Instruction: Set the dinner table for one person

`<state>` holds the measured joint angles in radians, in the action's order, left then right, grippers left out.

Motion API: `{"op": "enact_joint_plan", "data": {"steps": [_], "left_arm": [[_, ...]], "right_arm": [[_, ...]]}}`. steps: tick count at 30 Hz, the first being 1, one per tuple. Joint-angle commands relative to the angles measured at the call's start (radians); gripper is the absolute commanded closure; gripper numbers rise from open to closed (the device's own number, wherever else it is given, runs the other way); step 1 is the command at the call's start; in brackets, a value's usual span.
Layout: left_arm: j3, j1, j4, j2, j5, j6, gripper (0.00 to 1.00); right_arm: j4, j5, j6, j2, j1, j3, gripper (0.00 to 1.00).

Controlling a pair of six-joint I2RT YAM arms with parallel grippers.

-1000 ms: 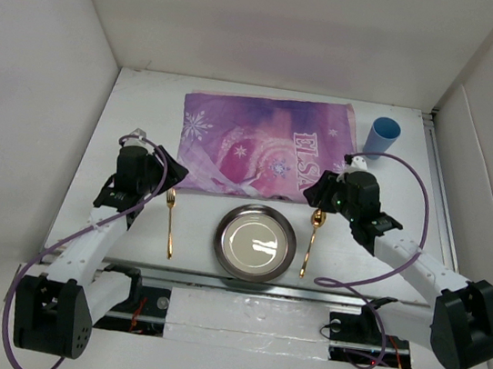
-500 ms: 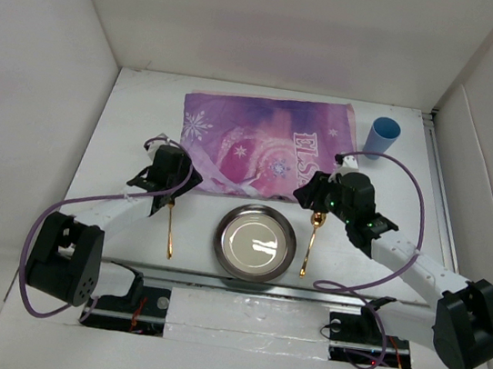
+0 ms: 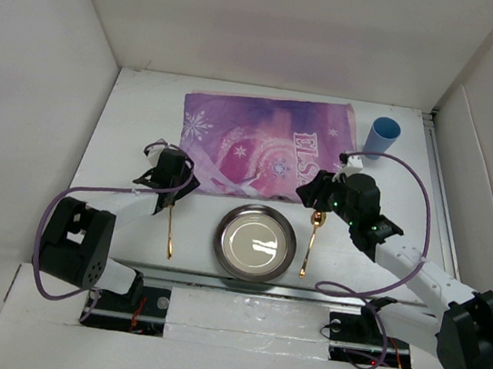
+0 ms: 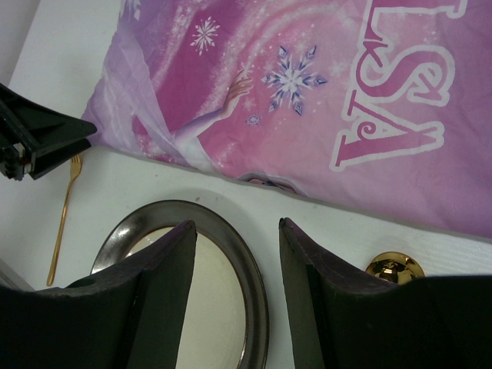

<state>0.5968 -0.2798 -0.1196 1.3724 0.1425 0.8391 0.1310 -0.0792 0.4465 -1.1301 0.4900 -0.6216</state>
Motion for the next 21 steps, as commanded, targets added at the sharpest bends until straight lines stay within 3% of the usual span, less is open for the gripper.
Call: {"op": "enact_joint_plan", "data": {"steps": [1,3,4,9,21], "left_arm": [[0.004,0.002,-0.045,0.020,0.023,0.000,0.58],[0.024,0.002,-0.045,0.048,0.048,-0.008,0.63],[0.034,0.002,-0.037,0.059,0.058,-0.008,0.74],[0.060,0.011,-0.031,0.109,0.063,-0.017,1.00],[0.055,0.045,0.009,0.044,0.134,-0.041,1.00]], "right_arm": [[0.033,-0.010,-0.012,0.003,-0.007,0.006,0.47],[0.038,-0.020,-0.011,-0.003,-0.007,0.003,0.47],[0.039,-0.022,-0.012,-0.005,-0.007,0.003,0.47],[0.022,-0.004,-0.015,0.007,0.002,0.000,0.47],[-0.042,0.006,-0.020,0.035,0.002,0.025,0.51]]}}
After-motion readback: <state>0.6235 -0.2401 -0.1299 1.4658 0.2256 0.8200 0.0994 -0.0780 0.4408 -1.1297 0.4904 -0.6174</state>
